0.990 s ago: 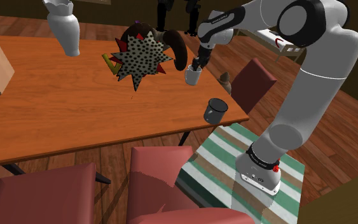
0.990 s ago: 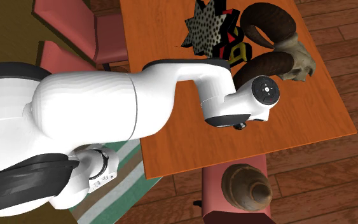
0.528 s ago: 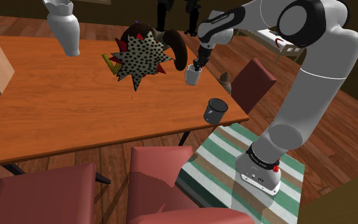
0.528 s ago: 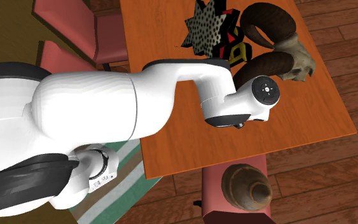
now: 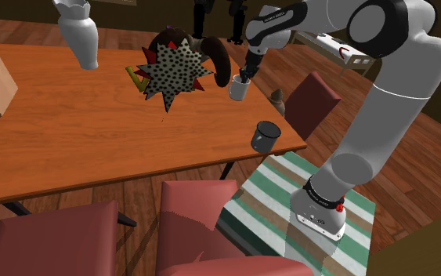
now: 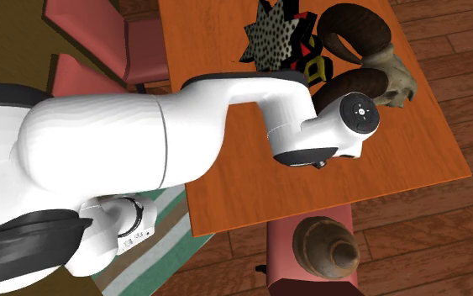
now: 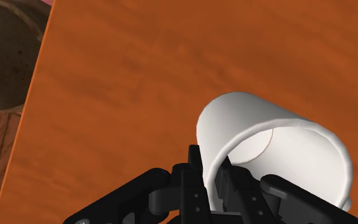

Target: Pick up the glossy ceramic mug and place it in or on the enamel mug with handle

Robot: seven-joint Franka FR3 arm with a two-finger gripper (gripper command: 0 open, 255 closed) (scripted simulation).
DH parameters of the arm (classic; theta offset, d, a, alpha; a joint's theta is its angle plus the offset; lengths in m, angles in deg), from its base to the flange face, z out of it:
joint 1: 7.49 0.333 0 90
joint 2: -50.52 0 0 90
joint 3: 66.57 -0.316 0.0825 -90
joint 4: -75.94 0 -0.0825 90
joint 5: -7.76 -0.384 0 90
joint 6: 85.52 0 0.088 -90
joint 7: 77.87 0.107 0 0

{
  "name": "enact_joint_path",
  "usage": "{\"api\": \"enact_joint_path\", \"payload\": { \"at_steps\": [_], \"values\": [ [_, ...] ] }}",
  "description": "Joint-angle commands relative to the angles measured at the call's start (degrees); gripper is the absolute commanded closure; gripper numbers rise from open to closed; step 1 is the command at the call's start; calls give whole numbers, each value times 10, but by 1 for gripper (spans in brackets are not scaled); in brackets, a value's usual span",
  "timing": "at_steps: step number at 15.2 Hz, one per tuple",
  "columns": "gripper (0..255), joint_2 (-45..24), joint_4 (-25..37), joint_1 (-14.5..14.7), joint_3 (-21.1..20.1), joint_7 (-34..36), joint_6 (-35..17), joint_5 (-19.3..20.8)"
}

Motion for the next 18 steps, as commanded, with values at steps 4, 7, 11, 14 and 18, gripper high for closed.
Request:
{"api": "enact_joint_path", "payload": {
  "at_steps": [4,7,11,14,18],
  "values": [
    [255,17,19,2,2,8,34,9],
    [255,25,32,2,3,12,55,14],
    [255,36,51,3,4,16,84,19],
    [255,42,66,3,4,19,105,22],
    [255,49,89,4,5,23,134,26]
  ]
}}
